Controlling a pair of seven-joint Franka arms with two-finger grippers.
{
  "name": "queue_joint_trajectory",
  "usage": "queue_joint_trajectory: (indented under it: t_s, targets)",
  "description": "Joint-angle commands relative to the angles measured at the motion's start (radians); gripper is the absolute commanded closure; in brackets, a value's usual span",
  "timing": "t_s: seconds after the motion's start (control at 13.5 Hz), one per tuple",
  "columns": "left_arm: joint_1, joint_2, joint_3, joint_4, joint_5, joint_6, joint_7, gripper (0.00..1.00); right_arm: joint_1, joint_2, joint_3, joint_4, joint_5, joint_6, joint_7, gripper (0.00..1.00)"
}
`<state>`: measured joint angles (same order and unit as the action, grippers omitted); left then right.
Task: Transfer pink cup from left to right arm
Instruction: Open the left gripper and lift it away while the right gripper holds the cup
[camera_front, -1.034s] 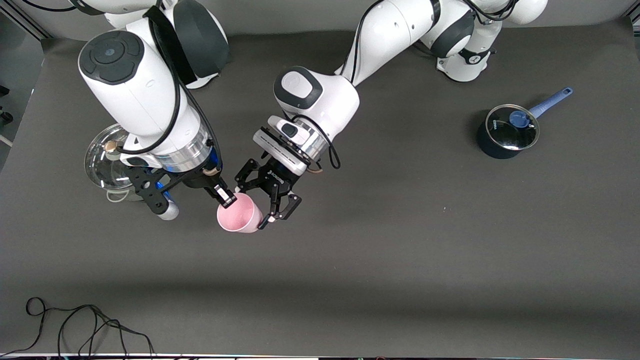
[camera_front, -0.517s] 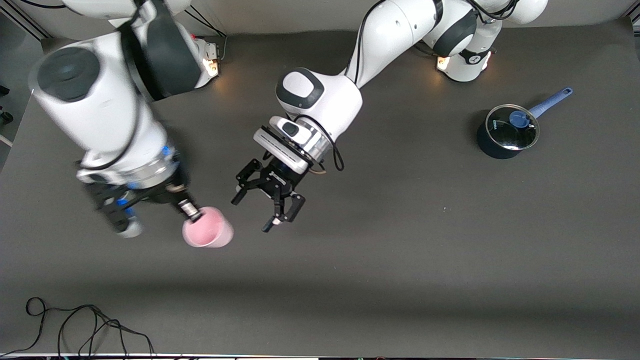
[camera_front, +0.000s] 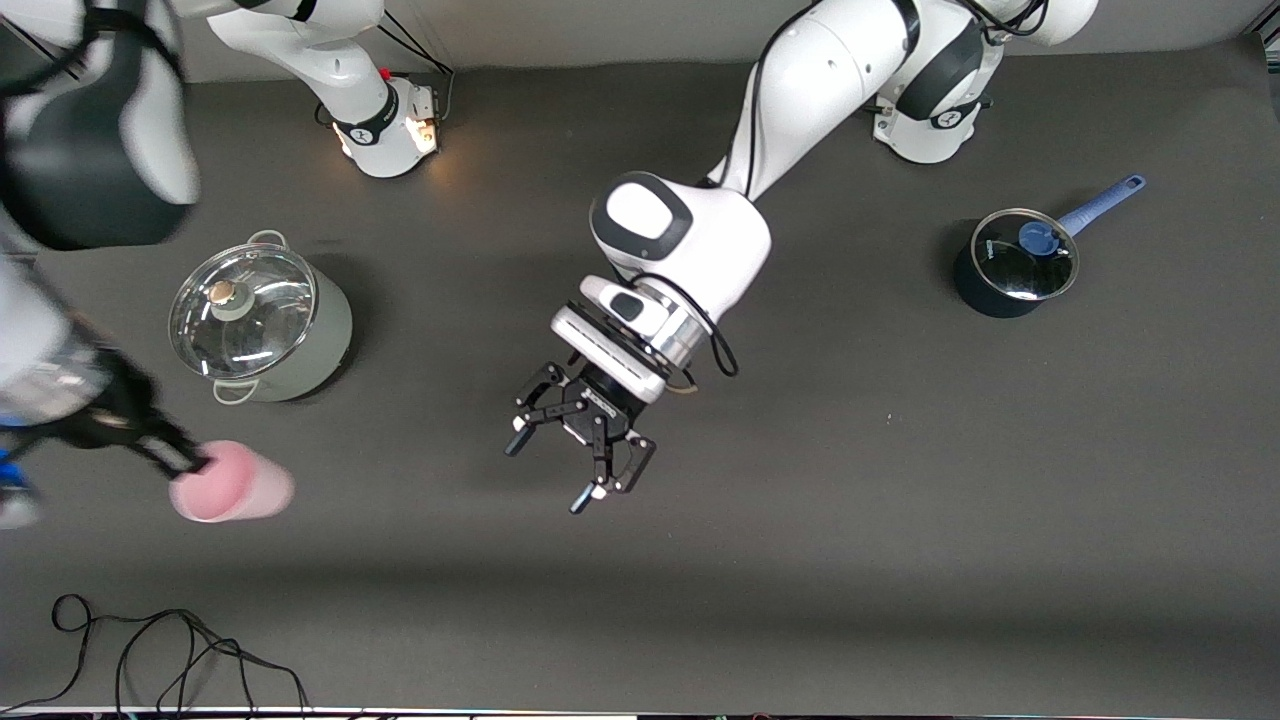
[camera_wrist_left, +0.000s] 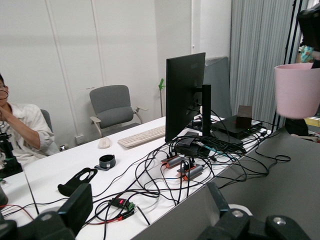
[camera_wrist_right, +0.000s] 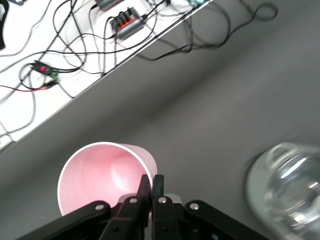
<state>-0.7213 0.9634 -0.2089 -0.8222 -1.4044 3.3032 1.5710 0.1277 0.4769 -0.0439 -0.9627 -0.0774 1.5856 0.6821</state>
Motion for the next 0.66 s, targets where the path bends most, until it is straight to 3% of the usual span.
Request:
queue_joint_trajectory:
  t_s: [0.0, 0.22, 0.37, 0.59]
  targets:
    - [0.106, -0.167, -0.004, -0.208, 0.007, -0.156, -0.019, 0.00, -0.124, -0.018, 0.012, -0.001, 0.045, -0.027, -0.293, 1.00]
    - [0.282, -0.332, -0.003, -0.406, 0.005, -0.438, -0.020, 0.00, -0.253, -0.026, 0.013, -0.008, 0.102, -0.029, -0.601, 1.00]
    - [0.422, -0.397, 0.000, -0.475, 0.008, -0.677, -0.020, 0.00, -0.298, -0.029, 0.012, -0.010, 0.114, -0.058, -0.766, 1.00]
    - [0.619, -0.474, 0.005, -0.572, 0.034, -1.000, -0.023, 0.00, -0.327, -0.030, 0.012, -0.056, 0.117, -0.061, -0.840, 1.00]
